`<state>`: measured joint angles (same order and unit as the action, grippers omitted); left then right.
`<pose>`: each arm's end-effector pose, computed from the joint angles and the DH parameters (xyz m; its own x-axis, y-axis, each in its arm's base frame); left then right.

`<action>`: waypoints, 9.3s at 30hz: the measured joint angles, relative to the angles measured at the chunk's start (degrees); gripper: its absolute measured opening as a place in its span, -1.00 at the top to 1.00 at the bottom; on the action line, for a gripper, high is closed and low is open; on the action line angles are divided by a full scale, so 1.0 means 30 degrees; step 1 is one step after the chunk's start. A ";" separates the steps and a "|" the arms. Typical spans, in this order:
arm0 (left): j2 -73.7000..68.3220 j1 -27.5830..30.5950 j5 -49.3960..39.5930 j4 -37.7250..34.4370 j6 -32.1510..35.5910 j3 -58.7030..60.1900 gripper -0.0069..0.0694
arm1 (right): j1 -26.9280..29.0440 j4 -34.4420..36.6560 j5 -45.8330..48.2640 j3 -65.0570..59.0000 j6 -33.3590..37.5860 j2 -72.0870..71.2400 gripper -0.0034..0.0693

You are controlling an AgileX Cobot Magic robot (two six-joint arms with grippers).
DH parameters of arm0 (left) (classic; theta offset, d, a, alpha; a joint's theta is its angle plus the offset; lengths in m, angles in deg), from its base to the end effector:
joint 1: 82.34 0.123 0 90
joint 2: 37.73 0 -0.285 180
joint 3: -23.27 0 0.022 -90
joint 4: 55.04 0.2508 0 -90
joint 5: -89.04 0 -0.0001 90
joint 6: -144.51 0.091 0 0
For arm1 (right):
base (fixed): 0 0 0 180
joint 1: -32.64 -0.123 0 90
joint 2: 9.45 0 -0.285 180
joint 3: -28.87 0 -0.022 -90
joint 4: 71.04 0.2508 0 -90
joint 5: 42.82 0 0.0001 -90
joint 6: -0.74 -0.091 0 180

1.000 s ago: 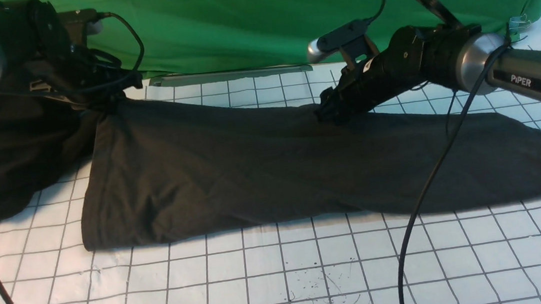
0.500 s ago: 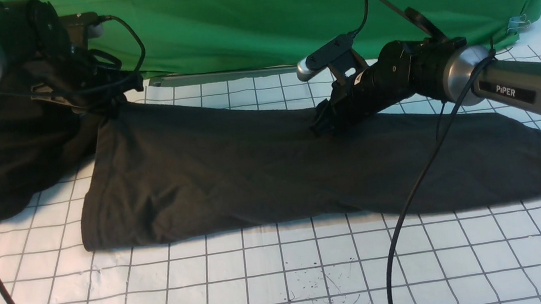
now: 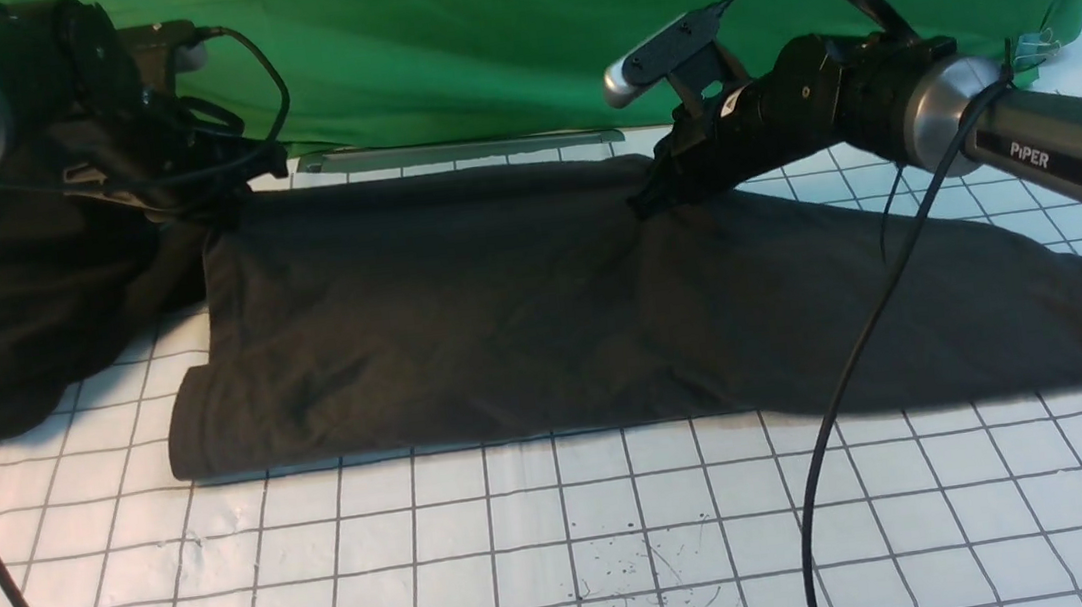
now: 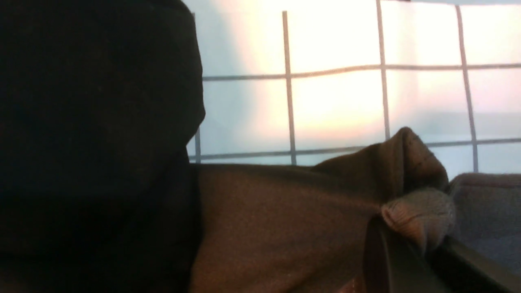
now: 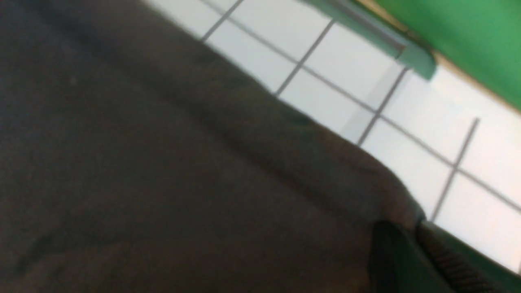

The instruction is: Fold a long-sleeved shirt over a white checkered tablecloth.

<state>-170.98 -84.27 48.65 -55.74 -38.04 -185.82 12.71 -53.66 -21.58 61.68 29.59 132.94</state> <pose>0.4962 -0.0174 0.2164 -0.8150 -0.0264 -0.5788 -0.0056 0.9993 -0.0376 0.5031 0.1929 0.1755 -0.4981 -0.4110 -0.7635 -0.5384 0.8368 -0.0993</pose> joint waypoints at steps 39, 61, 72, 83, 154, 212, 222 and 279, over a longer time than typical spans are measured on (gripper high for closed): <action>0.7333 -0.2212 -0.4979 -0.4049 0.4931 0.6559 0.84 | 0.6994 -0.5183 1.5788 -0.4564 -0.7213 -0.9666 0.08; 0.5882 -0.2290 0.0006 -0.0938 0.1723 1.2533 0.83 | 0.8877 -0.4283 1.2354 -0.6464 -0.7772 -0.4543 -0.84; 0.5899 -0.2290 -0.0028 -0.0956 0.1619 1.2519 0.83 | 0.8915 -0.3392 1.2400 -0.6243 -0.6662 -0.3873 0.46; 0.6303 -0.2290 -0.0541 -0.0791 0.1682 1.2540 0.82 | 1.0368 -0.3281 1.5862 -0.3413 -0.7730 -0.5097 0.82; 1.1409 -0.2011 -0.3315 -0.3063 0.0968 1.1095 0.82 | -0.3000 -0.5288 1.6085 0.2400 -0.7579 -0.5976 0.92; 0.7664 -0.2011 0.1983 0.2868 -0.2412 1.1080 -0.22 | -0.2762 -0.3633 1.5737 -0.2336 -0.6626 -0.7739 0.81; 1.0062 -0.2011 0.0232 -0.2708 0.0663 1.1256 0.70 | -0.2762 -0.3114 1.5878 -0.2336 -0.6264 -0.7507 0.80; 3.9005 -0.2011 -0.3658 -0.7815 0.0263 2.2653 0.83 | -0.2329 -0.5114 0.4833 -1.2916 -0.7256 -3.2041 0.92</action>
<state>-53.97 -90.31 37.68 -79.18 -37.26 -117.86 5.72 -69.00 -7.08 22.94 7.82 36.81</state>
